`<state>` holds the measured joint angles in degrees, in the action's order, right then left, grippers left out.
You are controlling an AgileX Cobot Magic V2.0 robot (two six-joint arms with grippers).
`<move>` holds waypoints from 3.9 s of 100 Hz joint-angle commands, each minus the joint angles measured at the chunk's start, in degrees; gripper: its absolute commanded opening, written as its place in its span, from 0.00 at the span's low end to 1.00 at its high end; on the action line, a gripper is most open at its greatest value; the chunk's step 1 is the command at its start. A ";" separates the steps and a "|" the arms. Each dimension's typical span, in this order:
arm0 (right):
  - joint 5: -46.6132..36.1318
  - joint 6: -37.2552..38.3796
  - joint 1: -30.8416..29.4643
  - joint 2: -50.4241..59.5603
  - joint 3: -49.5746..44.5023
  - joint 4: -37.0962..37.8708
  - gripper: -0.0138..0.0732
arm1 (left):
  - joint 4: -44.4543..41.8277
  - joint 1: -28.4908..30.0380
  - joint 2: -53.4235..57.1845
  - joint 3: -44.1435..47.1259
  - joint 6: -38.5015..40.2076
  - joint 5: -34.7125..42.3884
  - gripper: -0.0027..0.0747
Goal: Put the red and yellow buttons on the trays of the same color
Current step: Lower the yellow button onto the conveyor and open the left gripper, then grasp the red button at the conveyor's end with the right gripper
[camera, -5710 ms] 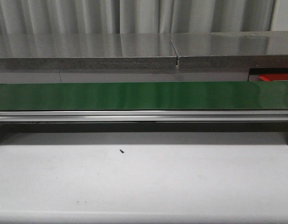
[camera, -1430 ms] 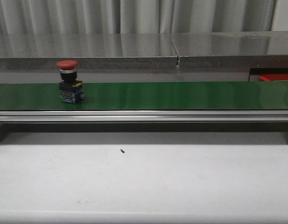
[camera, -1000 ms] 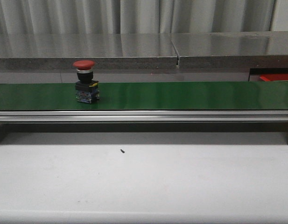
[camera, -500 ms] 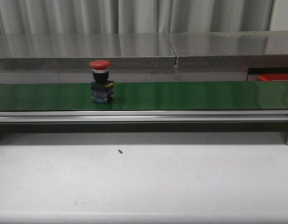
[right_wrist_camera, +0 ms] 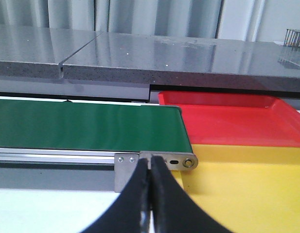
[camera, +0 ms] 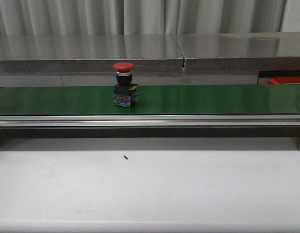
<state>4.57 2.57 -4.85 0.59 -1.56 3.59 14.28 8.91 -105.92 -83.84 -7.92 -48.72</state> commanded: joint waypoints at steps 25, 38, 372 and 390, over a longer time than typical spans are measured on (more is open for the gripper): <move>-4.87 -0.10 0.08 0.78 0.05 0.52 0.08 | 2.94 -0.43 2.60 -4.25 -0.02 0.52 0.90; -4.87 -0.10 0.08 0.78 0.05 0.52 0.08 | 5.70 -0.63 2.71 -8.20 -0.36 -1.65 0.93; 34.87 -20.70 5.21 -88.57 73.86 -17.46 0.88 | 12.25 -18.13 69.96 53.31 -13.41 39.79 0.01; 35.19 -20.70 5.11 -94.92 78.62 -14.86 0.88 | 12.25 -18.13 69.96 53.31 -13.41 39.79 0.01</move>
<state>41.79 -17.41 0.46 -93.83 73.22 -12.42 25.59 -8.84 -36.10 -29.00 -21.45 -13.17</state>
